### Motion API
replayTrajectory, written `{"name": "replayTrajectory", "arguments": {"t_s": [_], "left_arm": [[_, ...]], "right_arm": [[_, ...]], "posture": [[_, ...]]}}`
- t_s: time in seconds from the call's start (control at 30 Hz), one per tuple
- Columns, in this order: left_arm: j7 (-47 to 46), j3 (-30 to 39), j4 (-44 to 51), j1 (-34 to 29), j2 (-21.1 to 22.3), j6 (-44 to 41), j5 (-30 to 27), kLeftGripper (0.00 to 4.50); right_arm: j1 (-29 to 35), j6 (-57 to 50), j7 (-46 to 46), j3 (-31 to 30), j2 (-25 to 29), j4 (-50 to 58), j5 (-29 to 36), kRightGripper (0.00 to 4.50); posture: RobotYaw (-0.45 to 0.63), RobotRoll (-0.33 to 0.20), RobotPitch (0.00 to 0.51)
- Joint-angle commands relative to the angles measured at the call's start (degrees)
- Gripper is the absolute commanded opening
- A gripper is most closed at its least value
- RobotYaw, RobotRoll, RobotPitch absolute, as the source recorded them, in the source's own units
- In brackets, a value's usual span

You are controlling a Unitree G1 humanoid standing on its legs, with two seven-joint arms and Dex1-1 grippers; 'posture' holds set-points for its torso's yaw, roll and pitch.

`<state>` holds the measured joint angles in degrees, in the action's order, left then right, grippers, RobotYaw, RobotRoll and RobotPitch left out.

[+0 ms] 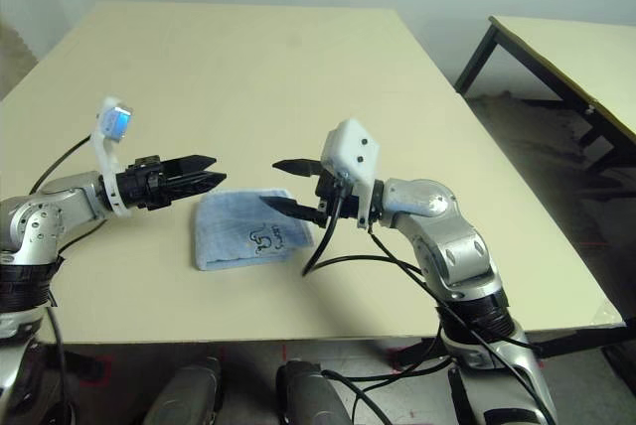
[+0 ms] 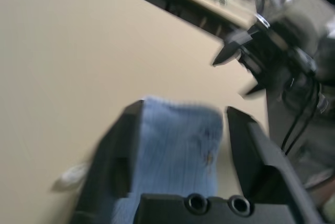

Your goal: Fold the towel and set it aside.

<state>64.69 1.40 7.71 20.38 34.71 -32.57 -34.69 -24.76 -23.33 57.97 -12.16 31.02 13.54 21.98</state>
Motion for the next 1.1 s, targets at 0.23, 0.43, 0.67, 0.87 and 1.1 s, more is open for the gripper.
{"name": "replayTrajectory", "arguments": {"t_s": [0.23, 0.43, 0.67, 0.87, 1.1], "left_arm": [[3.4, -7.7, 0.1, -7.4, -2.9, 20.8, 10.5, 1.99], [0.0, -9.7, -4.0, -7.3, -4.4, 24.4, 15.5, 1.99], [-3.0, -9.4, -4.1, -7.6, -6.2, 23.1, 14.7, 1.99], [-2.8, -8.6, -3.4, -7.6, -6.1, 22.4, 13.1, 2.55], [-1.0, -9.9, -4.7, -7.1, -4.6, 22.9, 14.0, 0.34]], "right_arm": [[0.2, 2.7, 3.0, -6.9, -1.6, -6.2, -4.6, 0.03], [-0.8, 6.7, 2.1, -8.6, -2.6, -10.7, -9.6, 0.03], [0.3, 7.5, 2.5, -8.4, -2.6, -10.7, -10.9, 0.03], [0.5, 7.0, 2.9, -7.9, -2.4, -10.3, -10.6, 0.00], [0.4, 6.8, 3.2, -7.8, -2.7, -10.5, -10.5, 0.00]], "posture": [[0.08, 0.000, 0.086], [0.07, 0.000, 0.087], [0.07, 0.000, 0.081], [0.07, 0.000, 0.081], [0.07, 0.000, 0.083]]}}
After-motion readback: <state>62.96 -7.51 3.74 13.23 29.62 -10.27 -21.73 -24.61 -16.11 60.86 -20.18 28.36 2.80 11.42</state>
